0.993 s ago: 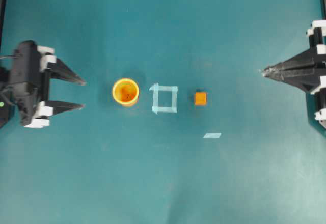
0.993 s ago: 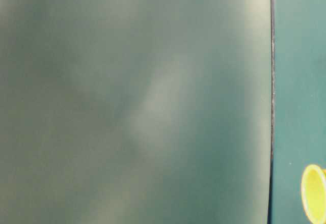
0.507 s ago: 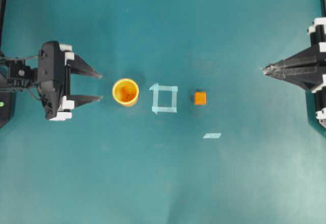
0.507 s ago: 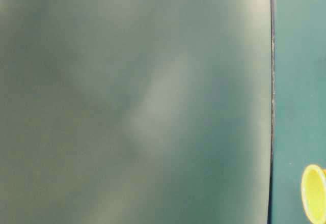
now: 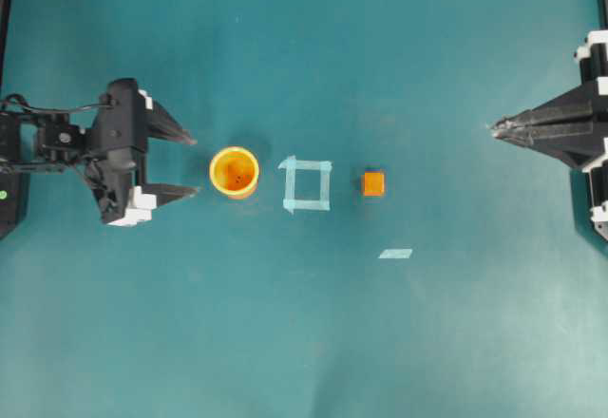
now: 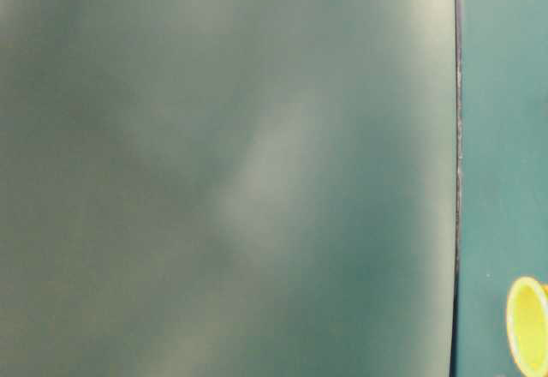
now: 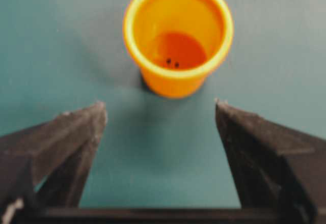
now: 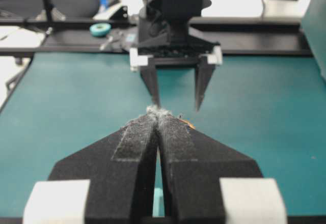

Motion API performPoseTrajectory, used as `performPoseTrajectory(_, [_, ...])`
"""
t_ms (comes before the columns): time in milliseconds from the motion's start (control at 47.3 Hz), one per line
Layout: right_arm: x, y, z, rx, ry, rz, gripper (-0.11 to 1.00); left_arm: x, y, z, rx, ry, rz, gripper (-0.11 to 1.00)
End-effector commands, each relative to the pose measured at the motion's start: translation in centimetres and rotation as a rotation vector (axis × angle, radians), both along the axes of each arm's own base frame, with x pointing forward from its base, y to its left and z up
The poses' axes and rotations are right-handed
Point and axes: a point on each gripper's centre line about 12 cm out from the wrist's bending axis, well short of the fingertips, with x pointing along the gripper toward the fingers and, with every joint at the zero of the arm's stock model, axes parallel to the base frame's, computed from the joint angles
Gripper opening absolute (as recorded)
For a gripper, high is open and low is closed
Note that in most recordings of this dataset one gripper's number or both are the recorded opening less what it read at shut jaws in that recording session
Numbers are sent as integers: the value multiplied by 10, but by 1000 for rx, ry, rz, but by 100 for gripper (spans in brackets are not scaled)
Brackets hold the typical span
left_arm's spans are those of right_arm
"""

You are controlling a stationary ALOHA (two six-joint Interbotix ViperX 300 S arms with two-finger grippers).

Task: Move the cup forward with left arm.
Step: 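Move the open left gripper rightward toward the orange cup, then close the left gripper around the orange cup's body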

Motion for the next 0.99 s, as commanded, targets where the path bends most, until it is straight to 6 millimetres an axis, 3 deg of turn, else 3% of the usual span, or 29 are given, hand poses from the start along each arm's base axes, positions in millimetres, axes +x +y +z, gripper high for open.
performPoseTrajectory(0, [2,0,14,3,-38,0,0,12,-1,8,1,-26,-5,84])
performPoseTrajectory(380, [2,0,16,5,-41,0,0,29,-19,-16,-11,32,-65,84])
performPoseTrajectory(760, [2,0,19,3,-49,0,0,26,-16,-21,-6,-51,-54,84])
performPoseTrajectory(972, [2,0,19,3,-52,0,0,26,-4,-26,-2,-39,-16,84])
